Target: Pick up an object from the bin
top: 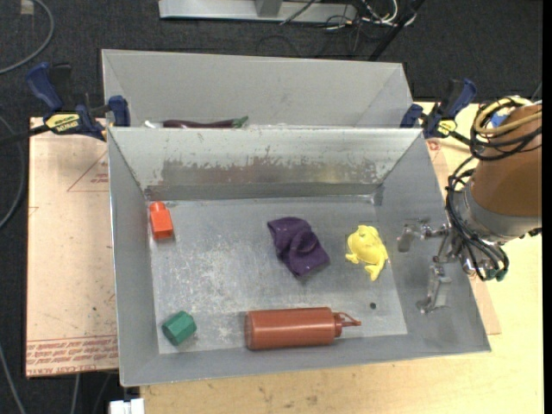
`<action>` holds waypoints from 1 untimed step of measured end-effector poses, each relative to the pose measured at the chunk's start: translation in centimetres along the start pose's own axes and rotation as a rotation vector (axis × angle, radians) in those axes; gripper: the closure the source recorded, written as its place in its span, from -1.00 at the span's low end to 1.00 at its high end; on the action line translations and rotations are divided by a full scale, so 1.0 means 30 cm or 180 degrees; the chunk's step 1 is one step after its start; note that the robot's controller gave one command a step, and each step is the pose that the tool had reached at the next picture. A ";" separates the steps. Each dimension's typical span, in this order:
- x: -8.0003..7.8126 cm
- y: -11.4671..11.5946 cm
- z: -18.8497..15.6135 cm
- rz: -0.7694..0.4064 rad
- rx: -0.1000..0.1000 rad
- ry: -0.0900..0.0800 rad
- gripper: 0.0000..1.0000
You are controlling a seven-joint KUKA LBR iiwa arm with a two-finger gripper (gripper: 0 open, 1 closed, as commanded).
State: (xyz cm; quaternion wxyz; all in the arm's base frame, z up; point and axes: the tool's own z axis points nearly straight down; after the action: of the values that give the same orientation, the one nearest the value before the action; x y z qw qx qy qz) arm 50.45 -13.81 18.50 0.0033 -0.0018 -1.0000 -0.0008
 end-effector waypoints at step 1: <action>-0.006 0.002 -0.014 -0.0011 0.0005 -0.0023 -1.00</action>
Offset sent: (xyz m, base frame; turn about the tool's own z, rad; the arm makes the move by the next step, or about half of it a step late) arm 0.0765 0.0916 -0.0716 -0.1730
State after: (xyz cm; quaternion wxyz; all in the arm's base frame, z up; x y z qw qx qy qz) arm 50.64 -13.75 18.91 -0.0004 0.0000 -1.0000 0.0000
